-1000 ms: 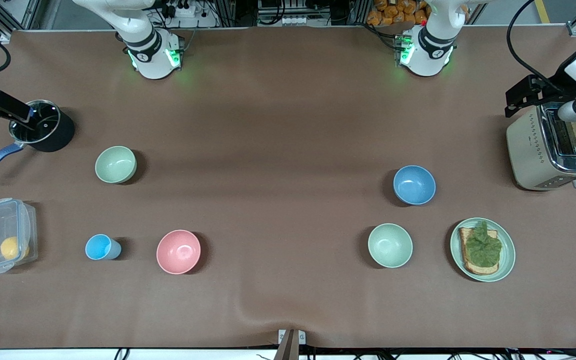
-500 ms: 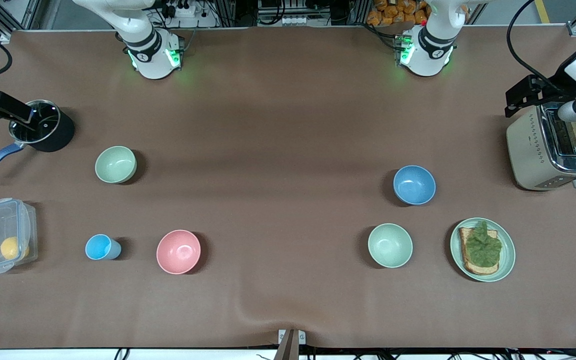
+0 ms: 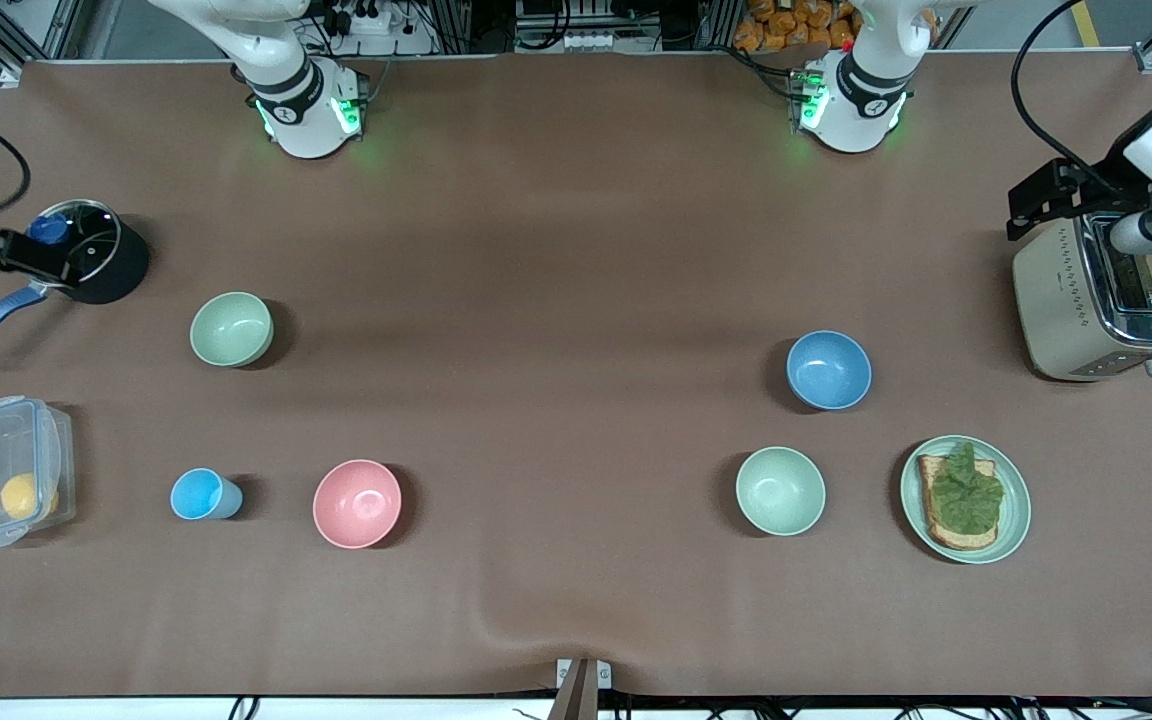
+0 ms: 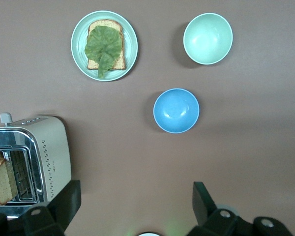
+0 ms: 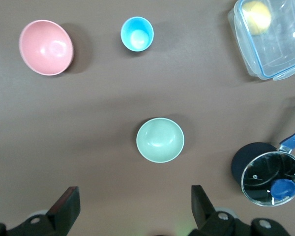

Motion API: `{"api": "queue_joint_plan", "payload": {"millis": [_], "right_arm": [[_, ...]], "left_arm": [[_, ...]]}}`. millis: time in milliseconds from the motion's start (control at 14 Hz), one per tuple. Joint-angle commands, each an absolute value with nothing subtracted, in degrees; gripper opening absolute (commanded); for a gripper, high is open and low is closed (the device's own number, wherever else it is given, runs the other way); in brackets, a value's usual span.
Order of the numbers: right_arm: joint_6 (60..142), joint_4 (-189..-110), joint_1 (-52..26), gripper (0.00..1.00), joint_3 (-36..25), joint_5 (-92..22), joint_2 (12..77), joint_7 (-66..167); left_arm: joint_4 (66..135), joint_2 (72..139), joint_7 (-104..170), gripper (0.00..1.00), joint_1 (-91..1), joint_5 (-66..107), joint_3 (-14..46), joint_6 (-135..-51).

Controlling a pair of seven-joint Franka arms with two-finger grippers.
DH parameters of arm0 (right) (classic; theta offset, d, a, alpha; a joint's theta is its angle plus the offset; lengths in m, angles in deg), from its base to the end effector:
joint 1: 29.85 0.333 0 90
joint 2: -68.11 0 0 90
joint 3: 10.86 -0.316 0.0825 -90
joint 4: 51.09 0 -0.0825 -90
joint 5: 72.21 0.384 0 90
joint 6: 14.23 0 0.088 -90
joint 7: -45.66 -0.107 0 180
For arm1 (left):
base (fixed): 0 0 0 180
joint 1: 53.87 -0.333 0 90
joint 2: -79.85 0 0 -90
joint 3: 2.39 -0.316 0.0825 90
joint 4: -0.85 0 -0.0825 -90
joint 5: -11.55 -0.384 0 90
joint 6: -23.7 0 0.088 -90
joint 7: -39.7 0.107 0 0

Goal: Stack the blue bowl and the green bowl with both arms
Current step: 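Reach the right gripper to the green bowl while the left gripper reaches blue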

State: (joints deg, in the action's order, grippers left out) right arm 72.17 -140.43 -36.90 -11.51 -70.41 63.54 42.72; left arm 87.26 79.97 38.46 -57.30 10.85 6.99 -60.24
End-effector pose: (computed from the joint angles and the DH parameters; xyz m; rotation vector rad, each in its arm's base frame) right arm 0.5662 -0.0602 0.5800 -3.0885 0.2524 0.2018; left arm 0.5418 -0.0549 0.6436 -3.1236 0.1269 0.0693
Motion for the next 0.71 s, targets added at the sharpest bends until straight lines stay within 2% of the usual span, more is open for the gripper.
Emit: {"api": "queue_joint_plan", "payload": {"millis": [0, 286, 500, 643], "right_arm": [[76.29, -147.48, -38.37, 1.00, -11.83, -70.45, 64.50, 43.81], [81.20, -156.19, -42.15, 1.00, -11.83, -68.17, 64.77, 48.03], [90.41, -165.40, -43.38, 1.00, -11.83, -68.16, 64.94, 48.12], [92.55, -168.41, -43.73, 1.00, -11.91, -68.08, 64.77, 48.21]], "left_arm": [[87.34, 83.35, 38.73, 1.00, -58.35, 11.03, 7.02, -60.06], [87.95, 89.41, 38.73, 1.00, -60.02, 11.11, 7.02, -60.94], [91.55, 93.19, 38.73, 1.00, -60.11, 11.11, 7.02, -65.50], [91.47, 97.58, 38.64, 1.00, -59.93, 10.85, 7.02, -67.08]]}}
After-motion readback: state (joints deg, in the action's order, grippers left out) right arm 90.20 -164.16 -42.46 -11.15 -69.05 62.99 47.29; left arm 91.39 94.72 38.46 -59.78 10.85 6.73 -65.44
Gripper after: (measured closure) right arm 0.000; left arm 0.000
